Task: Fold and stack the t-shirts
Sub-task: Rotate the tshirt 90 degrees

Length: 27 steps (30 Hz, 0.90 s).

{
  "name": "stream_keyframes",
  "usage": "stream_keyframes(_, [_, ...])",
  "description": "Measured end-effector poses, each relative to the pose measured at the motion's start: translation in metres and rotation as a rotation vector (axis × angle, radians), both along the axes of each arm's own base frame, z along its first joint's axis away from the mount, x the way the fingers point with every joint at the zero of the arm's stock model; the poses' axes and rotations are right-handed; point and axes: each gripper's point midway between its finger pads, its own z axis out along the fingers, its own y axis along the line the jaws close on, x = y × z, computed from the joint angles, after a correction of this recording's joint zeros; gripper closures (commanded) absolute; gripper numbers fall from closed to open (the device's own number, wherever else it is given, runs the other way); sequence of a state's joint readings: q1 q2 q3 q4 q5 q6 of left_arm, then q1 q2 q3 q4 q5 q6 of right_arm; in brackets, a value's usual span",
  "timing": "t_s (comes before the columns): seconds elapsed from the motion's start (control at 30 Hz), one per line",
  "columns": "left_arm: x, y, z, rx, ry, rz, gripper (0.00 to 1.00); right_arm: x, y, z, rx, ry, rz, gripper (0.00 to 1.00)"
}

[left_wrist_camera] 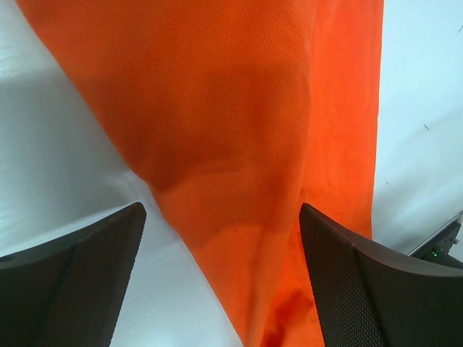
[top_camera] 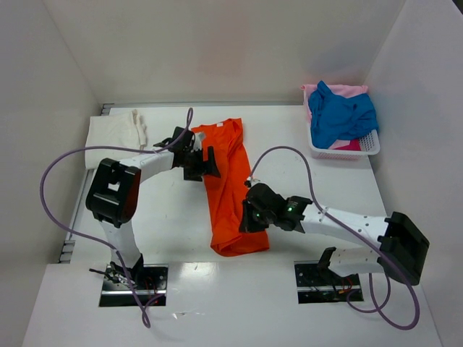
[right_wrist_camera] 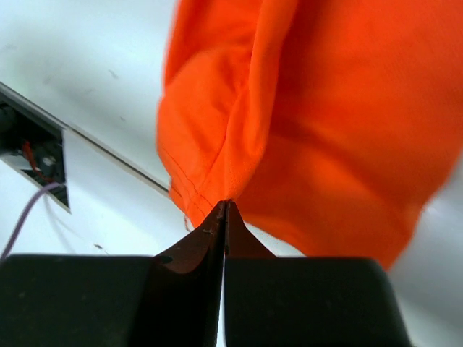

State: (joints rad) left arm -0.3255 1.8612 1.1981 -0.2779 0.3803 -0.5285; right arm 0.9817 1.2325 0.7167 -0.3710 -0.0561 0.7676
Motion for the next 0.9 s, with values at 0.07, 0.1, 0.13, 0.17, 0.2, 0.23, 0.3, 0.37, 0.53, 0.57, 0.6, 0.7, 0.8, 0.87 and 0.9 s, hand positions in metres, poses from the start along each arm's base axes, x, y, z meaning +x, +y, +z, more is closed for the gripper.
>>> stream_keyframes(0.07, [-0.001, -0.002, -0.003, -0.003, 0.007, -0.006, 0.07, -0.005, -0.009, -0.002, -0.014, 0.014, -0.011, 1.00])
stream_keyframes(0.1, [-0.001, -0.003, -0.004, -0.005, 0.011, -0.010, 0.08, -0.007, -0.012, -0.003, -0.018, 0.019, -0.019, 1.00])
stream_keyframes(0.13, [-0.002, -0.004, -0.005, -0.006, 0.012, -0.013, 0.08, -0.009, -0.015, -0.005, -0.018, 0.025, -0.026, 1.00])
stream_keyframes(0.17, [-0.001, -0.005, -0.005, -0.006, 0.012, -0.013, 0.08, -0.012, -0.018, -0.007, -0.020, 0.033, -0.033, 0.99])
stream_keyframes(0.2, [-0.001, -0.005, -0.005, -0.007, 0.012, -0.014, 0.08, -0.014, -0.021, -0.010, -0.025, 0.042, -0.039, 0.99])
stream_keyframes(0.23, [-0.001, -0.005, -0.005, -0.007, 0.011, -0.014, 0.08, -0.017, -0.025, -0.013, -0.029, 0.051, -0.047, 0.96])
stream_keyframes(0.3, [-0.001, -0.006, -0.004, -0.010, 0.009, -0.016, 0.08, -0.022, -0.031, -0.016, -0.037, 0.069, -0.059, 0.92])
stream_keyframes(0.37, [-0.001, -0.006, -0.004, -0.012, 0.008, -0.017, 0.08, -0.027, -0.036, -0.019, -0.040, 0.085, -0.068, 0.88])
stream_keyframes(0.53, [0.004, -0.008, -0.001, -0.016, 0.000, -0.019, 0.08, -0.033, -0.041, -0.023, -0.041, 0.116, -0.080, 0.55])
stream_keyframes(0.57, [0.006, -0.009, -0.001, -0.018, -0.002, -0.019, 0.08, -0.034, -0.042, -0.024, -0.045, 0.118, -0.080, 0.55])
stream_keyframes(0.6, [0.007, -0.009, 0.000, -0.019, -0.003, -0.020, 0.08, -0.035, -0.043, -0.024, -0.050, 0.119, -0.081, 0.53])
stream_keyframes(0.7, [0.007, -0.013, 0.004, -0.038, -0.002, -0.032, 0.08, -0.035, -0.045, -0.022, -0.051, 0.118, -0.087, 0.48])
stream_keyframes(0.8, [0.005, -0.017, 0.007, -0.056, -0.001, -0.047, 0.08, -0.031, -0.041, -0.010, -0.037, 0.103, -0.089, 0.46])
stream_keyframes(0.87, [0.004, -0.021, 0.008, -0.060, 0.001, -0.053, 0.10, -0.025, -0.033, 0.001, -0.016, 0.083, -0.087, 0.46])
stream_keyframes(0.9, [0.001, -0.024, 0.007, -0.059, 0.004, -0.058, 0.11, -0.019, -0.027, 0.009, -0.004, 0.066, -0.085, 0.46])
